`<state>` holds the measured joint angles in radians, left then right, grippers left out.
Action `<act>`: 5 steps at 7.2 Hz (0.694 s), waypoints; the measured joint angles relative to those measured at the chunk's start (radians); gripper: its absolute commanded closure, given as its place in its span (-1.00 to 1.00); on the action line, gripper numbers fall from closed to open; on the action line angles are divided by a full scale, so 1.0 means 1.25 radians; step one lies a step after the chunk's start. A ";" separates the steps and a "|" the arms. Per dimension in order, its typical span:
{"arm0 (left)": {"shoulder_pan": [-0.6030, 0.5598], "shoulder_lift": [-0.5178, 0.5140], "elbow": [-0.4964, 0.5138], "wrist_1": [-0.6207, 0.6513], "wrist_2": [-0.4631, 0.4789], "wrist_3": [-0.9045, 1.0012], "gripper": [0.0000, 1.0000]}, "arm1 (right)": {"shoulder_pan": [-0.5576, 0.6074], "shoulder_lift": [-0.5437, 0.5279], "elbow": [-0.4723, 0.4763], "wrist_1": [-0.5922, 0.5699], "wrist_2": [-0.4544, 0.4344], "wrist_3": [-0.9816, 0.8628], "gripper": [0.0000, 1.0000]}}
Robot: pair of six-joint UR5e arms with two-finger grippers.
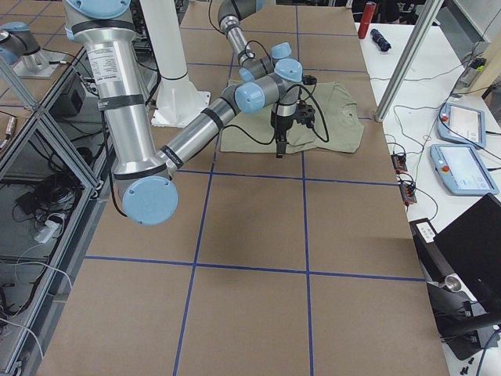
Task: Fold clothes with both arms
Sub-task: 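Lay the sleeve down, release, and withdraw the left gripper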
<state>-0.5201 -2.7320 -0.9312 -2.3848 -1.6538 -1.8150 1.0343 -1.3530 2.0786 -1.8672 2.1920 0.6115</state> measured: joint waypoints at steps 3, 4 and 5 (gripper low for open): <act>0.001 0.028 -0.028 -0.023 0.018 0.009 -1.00 | -0.001 0.003 -0.002 0.005 0.002 0.005 -1.00; 0.000 0.045 -0.047 -0.021 0.016 0.016 -0.99 | -0.002 0.003 -0.001 0.005 0.002 0.007 -1.00; -0.006 0.072 -0.070 -0.008 -0.006 0.030 -0.99 | -0.009 0.003 0.003 0.012 0.001 0.019 -1.00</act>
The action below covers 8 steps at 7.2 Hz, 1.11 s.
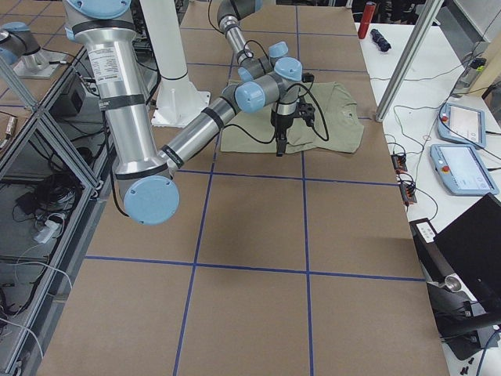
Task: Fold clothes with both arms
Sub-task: 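Lay the sleeve down, release, and withdraw the left gripper, then move both grippers to the shirt's side edges near the hem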
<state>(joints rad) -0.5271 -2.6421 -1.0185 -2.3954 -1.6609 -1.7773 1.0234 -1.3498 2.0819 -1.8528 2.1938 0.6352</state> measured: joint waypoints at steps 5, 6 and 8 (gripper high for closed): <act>-0.049 0.372 -0.551 0.337 -0.112 0.255 -1.00 | -0.207 -0.002 0.016 0.176 -0.053 0.311 -1.00; -0.052 0.450 -0.646 0.375 -0.114 0.300 -0.99 | -0.258 -0.007 0.017 0.202 -0.083 0.360 -1.00; -0.055 0.584 -0.774 0.394 -0.115 0.357 -0.99 | -0.367 -0.028 0.018 0.269 -0.170 0.458 -1.00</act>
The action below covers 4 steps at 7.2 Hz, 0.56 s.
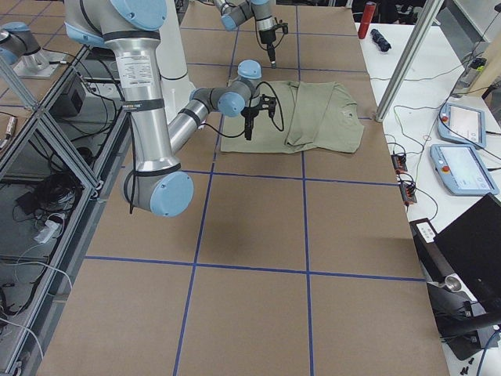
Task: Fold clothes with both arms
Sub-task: 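Move both grippers to the shirt's side edges near the hem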
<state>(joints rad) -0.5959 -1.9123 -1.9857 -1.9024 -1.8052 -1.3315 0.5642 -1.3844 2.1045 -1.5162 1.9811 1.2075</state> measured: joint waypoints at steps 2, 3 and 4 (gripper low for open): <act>-0.001 0.096 -0.053 -0.005 -0.001 0.029 -0.99 | -0.078 -0.016 0.000 0.022 -0.058 0.045 -1.00; -0.001 0.120 -0.064 -0.006 -0.008 0.041 -0.99 | -0.116 -0.020 0.000 0.025 -0.090 0.065 -1.00; -0.001 0.131 -0.068 -0.007 -0.023 0.049 -0.99 | -0.147 -0.030 -0.001 0.028 -0.114 0.081 -1.00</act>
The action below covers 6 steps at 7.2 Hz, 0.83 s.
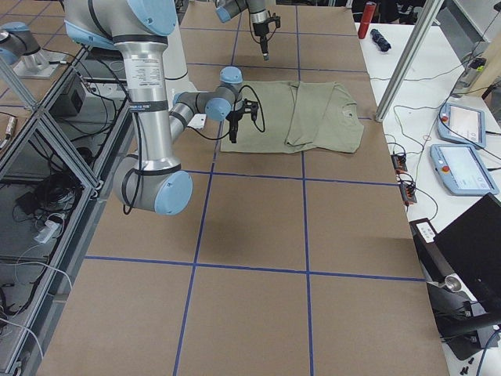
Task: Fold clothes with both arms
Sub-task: 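Move both grippers to the shirt's side edges near the hem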
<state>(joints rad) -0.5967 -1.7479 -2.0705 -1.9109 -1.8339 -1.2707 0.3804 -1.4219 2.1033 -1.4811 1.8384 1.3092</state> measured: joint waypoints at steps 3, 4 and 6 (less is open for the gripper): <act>0.001 0.005 -0.003 0.000 -0.029 0.000 -1.00 | -0.074 -0.047 -0.005 0.034 -0.064 0.019 -1.00; 0.002 0.004 -0.002 0.000 -0.031 -0.001 -1.00 | -0.086 -0.051 -0.012 0.037 -0.071 0.021 -1.00; 0.004 0.000 -0.002 0.000 -0.032 -0.002 -0.99 | -0.097 -0.046 -0.030 0.041 -0.072 0.021 -1.00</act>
<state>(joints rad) -0.5915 -1.7480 -2.0728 -1.9113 -1.8743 -1.2735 0.2587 -1.4790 2.0657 -1.4296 1.7490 1.3357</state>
